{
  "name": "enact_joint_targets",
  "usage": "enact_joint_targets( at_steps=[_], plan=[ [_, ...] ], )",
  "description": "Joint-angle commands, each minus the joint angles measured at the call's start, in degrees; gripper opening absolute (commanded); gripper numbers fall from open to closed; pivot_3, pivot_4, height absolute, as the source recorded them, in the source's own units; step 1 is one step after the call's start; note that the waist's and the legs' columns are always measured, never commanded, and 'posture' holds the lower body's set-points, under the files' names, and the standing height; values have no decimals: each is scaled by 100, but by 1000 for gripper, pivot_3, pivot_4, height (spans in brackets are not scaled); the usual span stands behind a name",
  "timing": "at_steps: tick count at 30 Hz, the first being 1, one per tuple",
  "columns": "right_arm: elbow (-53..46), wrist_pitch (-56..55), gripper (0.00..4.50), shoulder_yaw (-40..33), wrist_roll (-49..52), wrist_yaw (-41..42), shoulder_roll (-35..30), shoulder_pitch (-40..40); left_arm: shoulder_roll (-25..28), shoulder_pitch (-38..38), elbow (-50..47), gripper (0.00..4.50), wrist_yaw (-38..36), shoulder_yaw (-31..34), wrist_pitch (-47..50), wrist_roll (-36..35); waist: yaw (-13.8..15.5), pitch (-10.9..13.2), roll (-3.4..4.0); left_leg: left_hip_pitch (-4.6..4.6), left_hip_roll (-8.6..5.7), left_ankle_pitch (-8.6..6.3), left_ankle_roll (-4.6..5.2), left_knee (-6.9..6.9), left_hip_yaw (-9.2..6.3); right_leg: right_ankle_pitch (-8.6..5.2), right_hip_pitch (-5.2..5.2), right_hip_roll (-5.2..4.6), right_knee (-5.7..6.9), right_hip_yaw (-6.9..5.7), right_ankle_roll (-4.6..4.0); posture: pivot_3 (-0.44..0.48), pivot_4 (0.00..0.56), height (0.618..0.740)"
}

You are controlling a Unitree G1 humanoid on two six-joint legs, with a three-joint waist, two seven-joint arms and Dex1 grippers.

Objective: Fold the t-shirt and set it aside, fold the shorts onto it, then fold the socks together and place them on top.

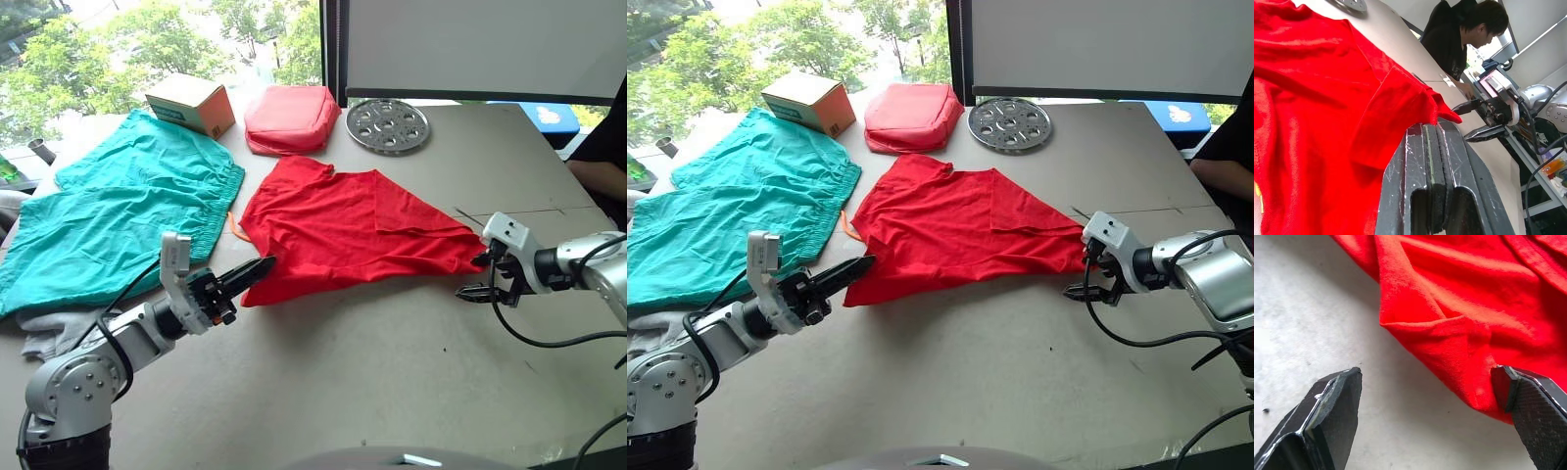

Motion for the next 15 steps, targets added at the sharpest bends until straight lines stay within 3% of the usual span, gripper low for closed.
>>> enact_joint_targets(
  at_steps=[1,7,15],
  plan=[
    [-150,-118,4500,-208,67,159,-158,114,19,2,-96,39,-80,2,-118,-17,3,0,0,0,0,0,0,0,1,0,0,0,0,0,0,0,150,740],
    [464,-550,4500,-230,-369,-440,314,-245,7,17,-101,39,-87,-11,-139,-6,-5,-3,-6,2,0,0,-1,1,1,0,0,0,2,1,0,0,150,740],
    [976,-1134,4500,381,-956,-141,449,-653,13,17,-100,39,-124,-37,-149,17,1,0,0,0,-1,0,0,-1,2,0,0,3,-1,0,0,0,150,740]
  ],
)
